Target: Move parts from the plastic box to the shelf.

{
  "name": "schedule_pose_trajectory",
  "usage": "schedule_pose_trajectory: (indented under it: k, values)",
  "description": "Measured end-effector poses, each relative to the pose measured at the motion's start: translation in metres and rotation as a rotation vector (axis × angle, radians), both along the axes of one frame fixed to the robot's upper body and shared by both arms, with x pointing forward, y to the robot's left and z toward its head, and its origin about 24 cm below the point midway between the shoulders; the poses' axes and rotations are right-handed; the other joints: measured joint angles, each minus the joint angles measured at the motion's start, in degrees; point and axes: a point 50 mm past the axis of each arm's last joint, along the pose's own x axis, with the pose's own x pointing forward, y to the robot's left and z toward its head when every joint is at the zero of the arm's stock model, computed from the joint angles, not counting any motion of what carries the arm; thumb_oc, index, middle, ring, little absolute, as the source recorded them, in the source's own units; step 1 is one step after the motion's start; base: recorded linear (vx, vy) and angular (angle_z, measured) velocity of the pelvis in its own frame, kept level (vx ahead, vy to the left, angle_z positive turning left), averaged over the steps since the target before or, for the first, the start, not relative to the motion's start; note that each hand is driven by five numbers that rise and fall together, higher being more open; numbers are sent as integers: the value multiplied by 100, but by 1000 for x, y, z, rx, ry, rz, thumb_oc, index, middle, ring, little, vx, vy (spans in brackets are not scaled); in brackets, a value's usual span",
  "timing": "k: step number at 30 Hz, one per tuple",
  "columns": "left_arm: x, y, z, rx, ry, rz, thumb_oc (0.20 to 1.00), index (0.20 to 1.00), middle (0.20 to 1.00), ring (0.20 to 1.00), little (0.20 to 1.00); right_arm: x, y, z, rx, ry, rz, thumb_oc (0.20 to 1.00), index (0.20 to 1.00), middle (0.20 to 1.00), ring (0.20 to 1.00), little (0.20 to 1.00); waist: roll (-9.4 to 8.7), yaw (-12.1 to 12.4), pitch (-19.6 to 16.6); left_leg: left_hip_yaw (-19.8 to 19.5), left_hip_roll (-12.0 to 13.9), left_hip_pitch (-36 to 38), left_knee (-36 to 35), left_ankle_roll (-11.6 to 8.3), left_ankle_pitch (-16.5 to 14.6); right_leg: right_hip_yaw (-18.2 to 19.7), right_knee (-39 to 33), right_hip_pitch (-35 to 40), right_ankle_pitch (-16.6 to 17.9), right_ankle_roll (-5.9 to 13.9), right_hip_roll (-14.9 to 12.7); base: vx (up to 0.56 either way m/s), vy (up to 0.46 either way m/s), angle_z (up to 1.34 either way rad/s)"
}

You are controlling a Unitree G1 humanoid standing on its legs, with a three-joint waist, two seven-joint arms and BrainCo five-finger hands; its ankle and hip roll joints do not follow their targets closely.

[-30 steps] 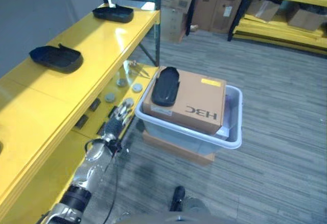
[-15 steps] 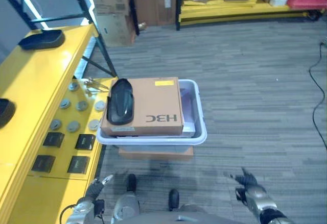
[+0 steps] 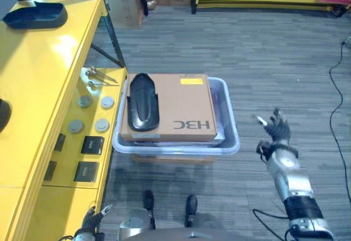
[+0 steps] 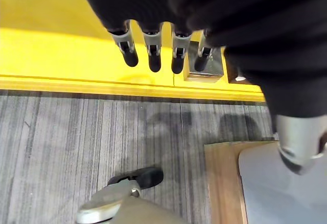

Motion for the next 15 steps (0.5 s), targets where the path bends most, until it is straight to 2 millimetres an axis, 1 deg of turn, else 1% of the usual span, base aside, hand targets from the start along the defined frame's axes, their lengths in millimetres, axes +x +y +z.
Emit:
schedule_pose_trajectory:
  k: [1, 2, 3, 5, 7, 8, 9, 10, 11, 12, 13, 15]
  values:
    - [0, -2, 0, -2, 2, -9, 1000, 1000, 1000, 1000, 1000, 9, 2, 17, -27, -26, 13, 1000, 1000, 1000, 1000, 1000, 17, -4, -6, -8, -11, -24, 0, 10, 1, -27, 1, -11, 5, 8, -13, -26, 76, 11]
    - [1, -1, 0, -2, -2, -12, 1000, 1000, 1000, 1000, 1000, 21, 2, 39, -105, -67, 30, 1000, 1000, 1000, 1000, 1000, 17, 33, -26, -37, -20, -25, 3, 21, 10, -32, 1, -9, 9, 18, -22, -32, 66, 12]
    - [0, -1, 0, 0, 2, -13, 1000, 1000, 1000, 1000, 1000, 27, 8, 46, -111, -79, 51, 1000, 1000, 1000, 1000, 1000, 16, 158, -53, -54, -31, -52, 1, 23, 10, -70, 1, -3, 9, 19, -33, -40, 77, 7]
    - [-5, -1, -2, 7, 24, -25, 1000, 1000, 1000, 1000, 1000, 44, 30, 49, -156, -11, 137, 1000, 1000, 1000, 1000, 1000, 11, 198, -121, -73, -38, -126, 4, 38, 15, -100, 2, -84, 8, 27, -34, -37, 29, 10]
    - [-5, -1, -2, 9, 27, -26, 1000, 1000, 1000, 1000, 1000, 50, 38, 33, -138, 76, 167, 1000, 1000, 1000, 1000, 1000, 22, 371, -144, -208, -60, -207, 5, 57, 55, -227, 3, -89, 9, 26, -46, -14, 26, 31]
    - [-7, -1, -3, 14, 39, -29, 1000, 1000, 1000, 1000, 1000, 56, 41, 20, -129, 140, 170, 1000, 1000, 1000, 1000, 1000, 25, 449, -147, -248, -64, -217, 5, 60, 62, -274, 2, -87, 8, 27, -49, 20, 29, 25]
    - [-7, -1, -4, 17, 47, -38, 1000, 1000, 1000, 1000, 1000, 58, 39, 6, -133, 214, 162, 1000, 1000, 1000, 1000, 1000, 30, 530, -150, -277, -71, -223, 5, 59, 65, -291, 2, -82, 8, 28, -52, 21, 39, 24]
    - [-9, -1, -4, 19, 50, -39, 1000, 1000, 1000, 1000, 1000, 56, 36, -7, -127, 278, 149, 1000, 1000, 1000, 1000, 1000, 42, 634, -157, -339, -92, -255, 5, 62, 77, -363, 2, -81, -4, 40, -67, 20, 56, 25]
    - [-10, 0, -4, 21, 56, -39, 1000, 1000, 1000, 1000, 1000, 55, 37, -12, -117, 295, 146, 1000, 1000, 1000, 1000, 1000, 43, 662, -157, -356, -101, -274, 5, 64, 84, -392, 2, -83, -7, 44, -74, 8, 55, 24]
    - [-18, 0, -6, 25, 85, -42, 1000, 1000, 1000, 1000, 1000, 55, 44, -25, -95, 336, 156, 1000, 1000, 1000, 1000, 1000, 46, 764, -156, -374, -124, -296, 5, 73, 94, -413, 2, -90, -8, 46, -96, -8, 60, 13]
    - [-23, 0, -7, 28, 104, -46, 1000, 1000, 1000, 1000, 1000, 54, 50, -33, -88, 365, 169, 1000, 1000, 1000, 1000, 1000, 48, 800, -158, -389, -141, -291, 5, 77, 97, -424, 2, -81, -12, 52, -114, -13, 41, 13]
    - [-24, -1, -8, 30, 109, -61, 1000, 1000, 1000, 1000, 1000, 53, 57, -41, -83, 397, 196, 1000, 1000, 1000, 1000, 1000, 55, 825, -156, -499, -191, -333, 5, 110, 121, -530, 2, -73, -16, 59, -159, -36, 45, 23]
